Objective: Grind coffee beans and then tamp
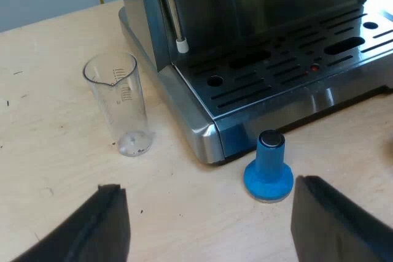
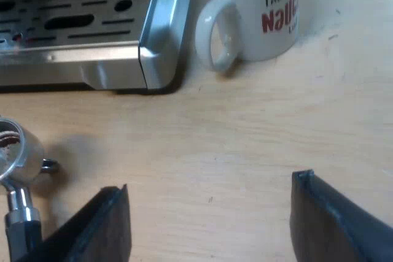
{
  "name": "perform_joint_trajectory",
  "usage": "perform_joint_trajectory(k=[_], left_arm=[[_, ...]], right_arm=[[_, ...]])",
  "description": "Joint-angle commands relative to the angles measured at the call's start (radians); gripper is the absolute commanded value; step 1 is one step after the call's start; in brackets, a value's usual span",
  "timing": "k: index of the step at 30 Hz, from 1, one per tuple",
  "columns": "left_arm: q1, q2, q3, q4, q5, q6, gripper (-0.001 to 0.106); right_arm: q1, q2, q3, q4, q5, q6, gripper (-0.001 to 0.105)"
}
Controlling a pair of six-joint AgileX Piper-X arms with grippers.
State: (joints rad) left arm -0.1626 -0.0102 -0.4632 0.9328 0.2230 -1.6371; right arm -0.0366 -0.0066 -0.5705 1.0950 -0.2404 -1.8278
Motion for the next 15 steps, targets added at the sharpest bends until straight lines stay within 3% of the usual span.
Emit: perform_joint_trajectory(k=[1,15], left_arm=[[0.003,-0.042,0.000,-0.016,-0.002,0.004,0.059],[0.003,-0.042,0.000,-0.016,-0.002,0.004,0.059]], right_arm=[[-0.002,-0.048,0.014,-0.014,-0.009,-0.009,0.058],[-0.002,-0.046,0.022,-0.018,-0.004,-0.007,0.058]])
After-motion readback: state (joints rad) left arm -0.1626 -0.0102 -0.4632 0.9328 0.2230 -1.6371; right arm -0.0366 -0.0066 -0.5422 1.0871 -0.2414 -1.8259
